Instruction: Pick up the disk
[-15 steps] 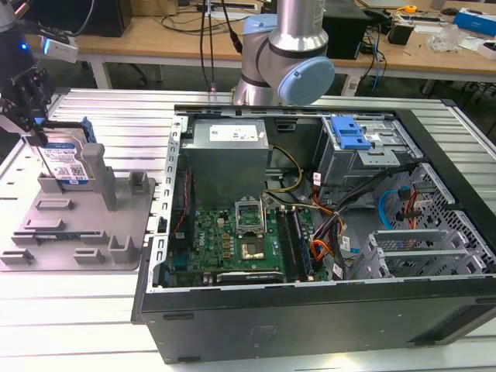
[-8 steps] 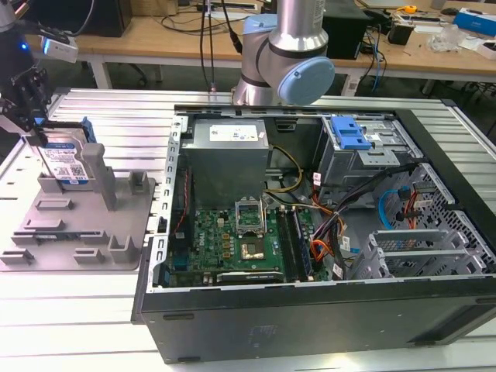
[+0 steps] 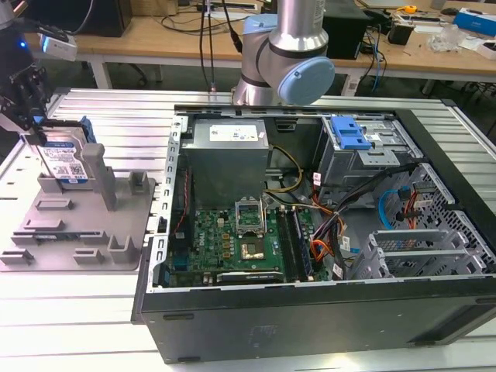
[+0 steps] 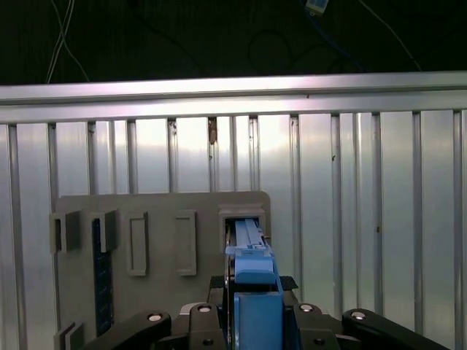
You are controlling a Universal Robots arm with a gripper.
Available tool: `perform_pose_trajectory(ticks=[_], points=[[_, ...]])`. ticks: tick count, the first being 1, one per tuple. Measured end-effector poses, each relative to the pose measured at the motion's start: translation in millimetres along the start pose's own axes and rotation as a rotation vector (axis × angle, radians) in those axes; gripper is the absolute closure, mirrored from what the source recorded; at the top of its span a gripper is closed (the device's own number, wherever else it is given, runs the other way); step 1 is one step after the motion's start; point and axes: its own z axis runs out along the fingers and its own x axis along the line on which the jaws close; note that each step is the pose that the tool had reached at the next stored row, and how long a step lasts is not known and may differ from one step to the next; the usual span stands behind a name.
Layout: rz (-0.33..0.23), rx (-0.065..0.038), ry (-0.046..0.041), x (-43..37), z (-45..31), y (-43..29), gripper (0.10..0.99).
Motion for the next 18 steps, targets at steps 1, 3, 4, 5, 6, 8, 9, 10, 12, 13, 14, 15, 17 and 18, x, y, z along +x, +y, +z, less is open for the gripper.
perform_pose_trajectory(ticks=[1,3,4,5,6,8,9,10,12,13,14,15,17,18], points=[[0.000,0.000,0.0001,0.3,-4.8,0.0,0.718],[0.000,0.000,0.0000,0.7,-12.3,-0.1,0.718],[0.000,0.000,0.0000,0.9,-15.9,-0.1,0.718],[0.000,0.000,0.0000,1.0,-19.9,-0.1,0.718],[0.000,0.000,-0.0002,1.2,-25.2,-0.1,0.718],[0.000,0.000,-0.0009,1.8,-40.3,-0.2,0.718],[0.000,0.000,-0.0013,2.1,-46.6,-0.3,0.718],[0.000,0.000,-0.0015,2.2,-49.5,-0.3,0.718],[0.000,0.000,-0.0022,2.5,-59.7,-0.3,0.718],[0.000,0.000,-0.0025,2.8,-65.5,-0.3,0.718],[0.000,0.000,-0.0028,3.0,-70.0,-0.4,0.718],[0.000,0.000,-0.0033,3.3,-76.5,-0.4,0.718],[0.000,0.000,-0.0039,3.7,-86.2,-0.4,0.718],[0.000,0.000,-0.0046,4.1,-92.3,-0.5,0.718]])
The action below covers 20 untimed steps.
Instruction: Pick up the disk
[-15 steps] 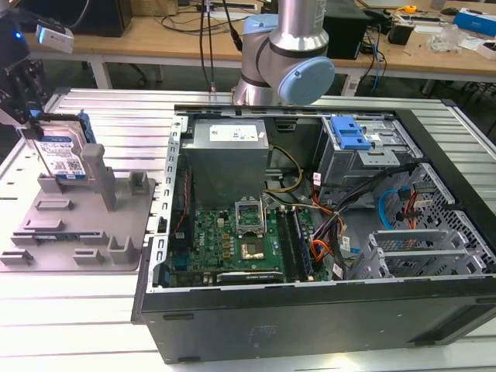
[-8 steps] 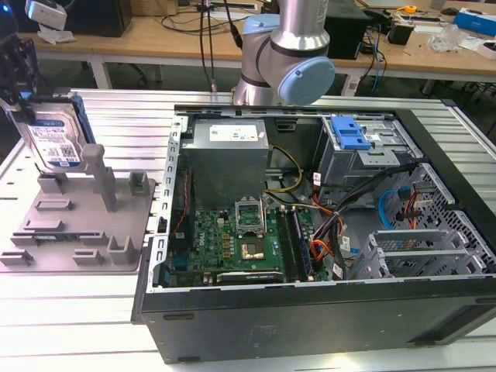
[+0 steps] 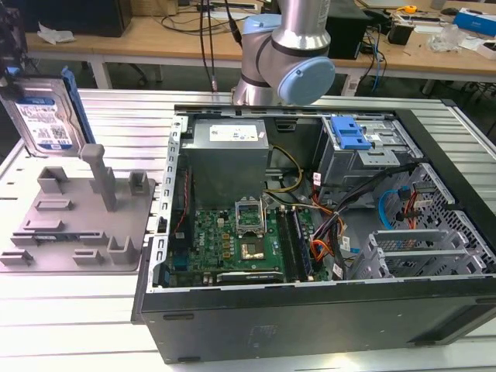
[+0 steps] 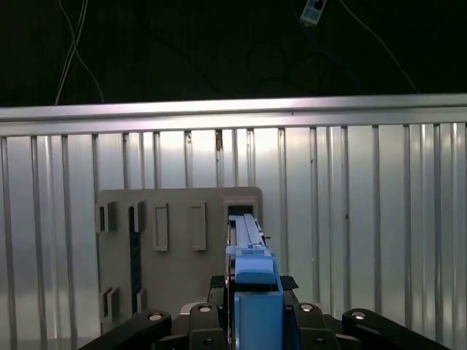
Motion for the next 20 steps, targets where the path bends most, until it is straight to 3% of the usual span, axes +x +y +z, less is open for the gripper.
perform_pose_trajectory(ticks=[5,12,14,20], points=[[0.000,0.000,-0.0045,2.0,-31.3,-0.2,0.718],[0.000,0.000,-0.0101,4.6,-64.2,-0.3,0.718],[0.000,0.000,-0.0138,5.8,-79.5,-0.5,0.718],[0.000,0.000,-0.0179,6.7,-82.4,-0.5,0.718]])
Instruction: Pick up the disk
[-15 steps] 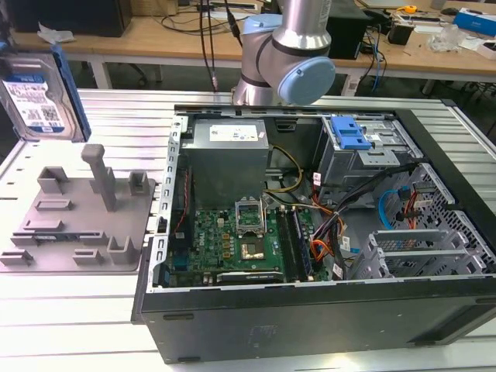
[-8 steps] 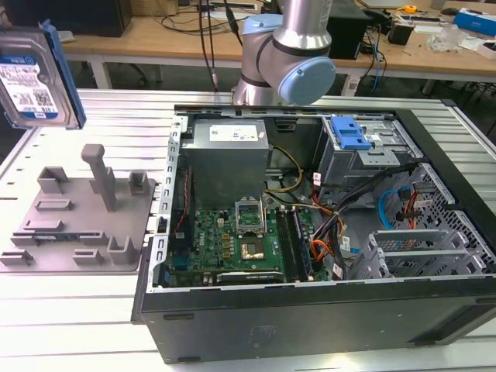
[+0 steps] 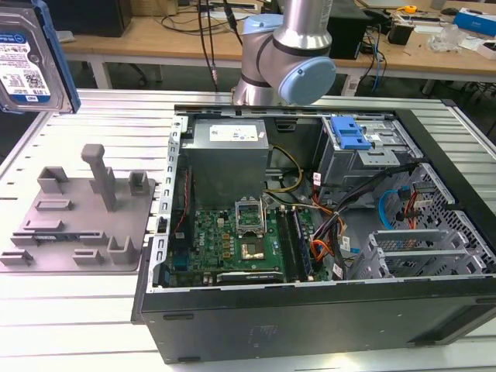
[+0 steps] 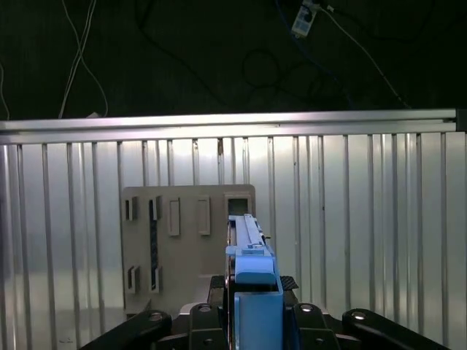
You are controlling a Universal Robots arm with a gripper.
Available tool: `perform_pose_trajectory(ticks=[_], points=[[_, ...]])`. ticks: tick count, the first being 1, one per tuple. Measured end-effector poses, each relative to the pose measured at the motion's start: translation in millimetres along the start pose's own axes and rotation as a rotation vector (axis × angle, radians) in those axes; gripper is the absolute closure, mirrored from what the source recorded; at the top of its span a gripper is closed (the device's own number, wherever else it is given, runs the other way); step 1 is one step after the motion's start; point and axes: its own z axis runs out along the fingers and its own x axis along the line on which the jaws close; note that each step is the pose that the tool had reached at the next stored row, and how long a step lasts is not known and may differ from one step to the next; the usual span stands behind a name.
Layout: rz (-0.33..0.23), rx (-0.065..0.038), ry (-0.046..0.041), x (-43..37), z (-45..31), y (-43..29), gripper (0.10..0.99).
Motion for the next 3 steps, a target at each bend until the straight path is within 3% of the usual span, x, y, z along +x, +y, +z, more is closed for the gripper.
perform_pose_trajectory(ticks=[3], points=[[0.000,0.000,-0.0005,0.0,0.0,0.0,0.718]])
